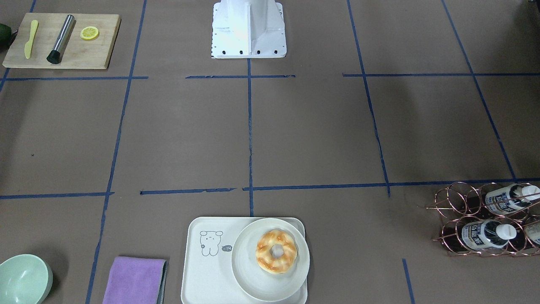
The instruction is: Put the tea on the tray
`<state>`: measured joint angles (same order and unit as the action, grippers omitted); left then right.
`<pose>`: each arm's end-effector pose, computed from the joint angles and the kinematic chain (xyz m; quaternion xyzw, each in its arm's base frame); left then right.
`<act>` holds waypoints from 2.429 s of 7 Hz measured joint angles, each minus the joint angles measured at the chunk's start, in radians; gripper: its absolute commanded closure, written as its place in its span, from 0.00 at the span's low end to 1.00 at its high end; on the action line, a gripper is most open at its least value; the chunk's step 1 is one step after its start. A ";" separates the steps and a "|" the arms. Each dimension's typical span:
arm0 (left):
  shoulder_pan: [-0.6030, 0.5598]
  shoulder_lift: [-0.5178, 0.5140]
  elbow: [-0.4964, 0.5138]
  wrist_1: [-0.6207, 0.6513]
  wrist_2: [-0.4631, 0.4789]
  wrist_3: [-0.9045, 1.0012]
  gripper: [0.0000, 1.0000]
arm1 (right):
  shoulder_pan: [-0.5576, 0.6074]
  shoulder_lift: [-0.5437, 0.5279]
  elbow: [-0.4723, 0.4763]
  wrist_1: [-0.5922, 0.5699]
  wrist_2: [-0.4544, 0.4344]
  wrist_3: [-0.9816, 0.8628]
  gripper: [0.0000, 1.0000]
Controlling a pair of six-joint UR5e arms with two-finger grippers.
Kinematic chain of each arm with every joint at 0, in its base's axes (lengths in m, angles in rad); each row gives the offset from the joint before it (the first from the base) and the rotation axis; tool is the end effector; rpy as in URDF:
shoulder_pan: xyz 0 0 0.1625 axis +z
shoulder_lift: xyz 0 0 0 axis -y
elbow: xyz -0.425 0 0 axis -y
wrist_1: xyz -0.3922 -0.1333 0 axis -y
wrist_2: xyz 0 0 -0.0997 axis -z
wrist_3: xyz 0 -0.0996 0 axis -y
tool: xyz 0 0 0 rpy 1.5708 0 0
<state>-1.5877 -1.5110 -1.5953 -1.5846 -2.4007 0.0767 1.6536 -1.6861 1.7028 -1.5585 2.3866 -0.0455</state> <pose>-0.0677 -0.4637 0.6699 0.0090 0.4031 0.0230 0.9148 0.0974 -0.4383 0.6435 0.0387 -0.3950 0.0114 0.9178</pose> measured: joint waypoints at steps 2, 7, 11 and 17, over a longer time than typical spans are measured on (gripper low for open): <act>0.000 -0.001 0.000 0.000 0.000 0.000 0.00 | 0.000 -0.001 -0.001 0.000 -0.001 0.001 0.00; 0.000 -0.002 0.001 -0.006 0.000 0.000 0.00 | 0.000 -0.001 -0.005 0.000 -0.001 0.000 0.00; 0.002 -0.004 -0.025 -0.091 -0.001 -0.028 0.00 | -0.001 0.008 -0.002 0.001 -0.001 -0.001 0.00; 0.118 -0.007 -0.047 -0.783 0.010 -0.601 0.00 | -0.003 0.033 0.007 0.001 0.001 0.000 0.00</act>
<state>-1.4697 -1.5182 -1.6423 -2.3676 -2.3904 -0.5242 1.6509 -1.6532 1.7103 -1.5576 2.3872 -0.0454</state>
